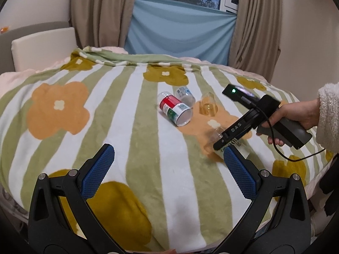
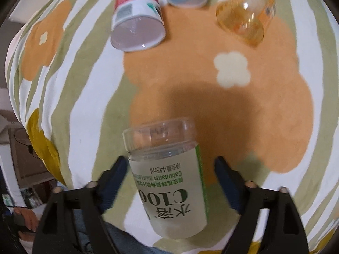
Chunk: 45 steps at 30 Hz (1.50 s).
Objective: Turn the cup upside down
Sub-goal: 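Lift the cup with the right tool and stand it upright on the blanket, then open the right tool and pull it back from the cup, then bring the left tool to the standing cup and close it around the body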
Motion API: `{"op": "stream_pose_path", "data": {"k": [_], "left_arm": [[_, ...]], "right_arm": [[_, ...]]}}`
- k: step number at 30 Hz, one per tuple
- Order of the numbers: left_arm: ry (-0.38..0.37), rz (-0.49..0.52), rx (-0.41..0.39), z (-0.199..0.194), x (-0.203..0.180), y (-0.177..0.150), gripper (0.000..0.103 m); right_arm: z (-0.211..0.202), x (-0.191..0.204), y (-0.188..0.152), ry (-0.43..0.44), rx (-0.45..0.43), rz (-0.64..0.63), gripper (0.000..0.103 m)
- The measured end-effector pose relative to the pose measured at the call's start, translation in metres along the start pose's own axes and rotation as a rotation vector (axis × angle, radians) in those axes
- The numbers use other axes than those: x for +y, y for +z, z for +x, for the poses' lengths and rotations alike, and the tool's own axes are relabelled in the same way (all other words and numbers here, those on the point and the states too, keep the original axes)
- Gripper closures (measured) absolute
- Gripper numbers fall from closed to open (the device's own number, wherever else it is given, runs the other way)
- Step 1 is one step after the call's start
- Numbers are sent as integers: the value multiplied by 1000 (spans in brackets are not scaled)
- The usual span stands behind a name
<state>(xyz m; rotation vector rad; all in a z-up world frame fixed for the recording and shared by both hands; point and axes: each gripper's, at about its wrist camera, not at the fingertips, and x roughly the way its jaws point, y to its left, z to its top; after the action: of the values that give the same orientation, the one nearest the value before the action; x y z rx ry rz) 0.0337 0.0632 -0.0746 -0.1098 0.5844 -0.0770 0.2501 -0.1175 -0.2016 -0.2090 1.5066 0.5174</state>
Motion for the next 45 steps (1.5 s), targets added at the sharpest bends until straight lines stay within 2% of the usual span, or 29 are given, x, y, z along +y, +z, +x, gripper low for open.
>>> {"op": "stream_pose_path", "data": {"k": [2, 5, 8, 14, 19, 21, 23, 26, 30, 33, 36, 40, 44, 45], "left_arm": [[6, 2, 9, 1, -2, 2, 0], [11, 7, 18, 2, -8, 7, 0], [18, 13, 25, 5, -17, 14, 0], [-15, -13, 75, 28, -46, 32, 0], [-105, -85, 220, 73, -81, 48, 0], [-137, -119, 286, 94, -95, 52, 1], [-128, -135, 347, 115, -108, 54, 1], [-101, -194, 443, 151, -122, 55, 1], [-69, -307, 585, 194, -125, 39, 1], [-32, -387, 668, 221, -122, 21, 4], [21, -415, 694, 239, -120, 11, 6], [43, -430, 716, 255, -118, 7, 9], [56, -426, 732, 261, -117, 7, 9], [52, -433, 738, 263, -116, 6, 15]], "right_arm": [[-9, 2, -2, -16, -38, -31, 14], [-21, -3, -12, 36, -74, -32, 8], [-40, -6, -29, 79, -161, -51, 7], [-91, -13, -87, 120, -473, -138, 7], [-126, -20, -147, 129, -804, -158, 7], [-139, -21, -166, 92, -866, -187, 7], [-142, -22, -188, 60, -903, -165, 7], [-141, -29, -225, 59, -1030, -140, 7], [-131, -35, -257, -3, -1104, -94, 7], [-121, -36, -279, 67, -1158, -110, 7], [-109, -35, -292, 99, -1169, -134, 7], [-95, -29, -299, 84, -1155, -182, 7], [-89, -36, -301, 95, -1137, -164, 7], [-87, -41, -301, 105, -1135, -154, 7]]}}
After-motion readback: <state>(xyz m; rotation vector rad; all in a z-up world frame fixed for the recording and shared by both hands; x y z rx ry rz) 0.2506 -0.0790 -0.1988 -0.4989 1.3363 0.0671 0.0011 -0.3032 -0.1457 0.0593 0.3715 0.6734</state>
